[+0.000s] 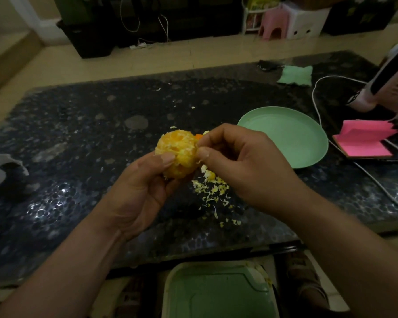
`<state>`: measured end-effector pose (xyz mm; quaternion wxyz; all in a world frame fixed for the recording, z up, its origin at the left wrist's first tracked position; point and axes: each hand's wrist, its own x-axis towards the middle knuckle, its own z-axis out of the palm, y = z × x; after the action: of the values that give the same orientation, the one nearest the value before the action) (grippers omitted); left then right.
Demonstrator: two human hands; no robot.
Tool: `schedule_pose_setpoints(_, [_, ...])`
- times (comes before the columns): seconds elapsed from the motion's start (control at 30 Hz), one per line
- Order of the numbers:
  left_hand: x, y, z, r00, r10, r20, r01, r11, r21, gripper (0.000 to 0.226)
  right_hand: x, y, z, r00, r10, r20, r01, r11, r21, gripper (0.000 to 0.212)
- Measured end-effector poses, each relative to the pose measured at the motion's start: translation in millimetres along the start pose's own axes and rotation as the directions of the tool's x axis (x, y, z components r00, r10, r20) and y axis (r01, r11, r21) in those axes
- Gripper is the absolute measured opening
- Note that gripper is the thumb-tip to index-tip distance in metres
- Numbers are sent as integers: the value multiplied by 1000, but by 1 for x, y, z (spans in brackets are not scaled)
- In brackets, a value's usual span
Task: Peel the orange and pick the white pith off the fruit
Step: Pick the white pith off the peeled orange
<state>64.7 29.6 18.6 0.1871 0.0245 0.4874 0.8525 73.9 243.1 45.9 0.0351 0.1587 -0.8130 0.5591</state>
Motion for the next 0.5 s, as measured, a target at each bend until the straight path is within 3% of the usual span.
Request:
schedule_pose_setpoints(0.3, [3, -7, 0, 994, 90, -67, -80, 988, 134, 46, 0, 5, 8, 985, -130, -109, 86, 937, -338, 4])
schedule_pose_setpoints(0.5, [3, -7, 2, 1000, 22, -7, -22, 1000, 13, 61, 2, 9, 9, 992, 93, -89, -90, 995, 42, 9])
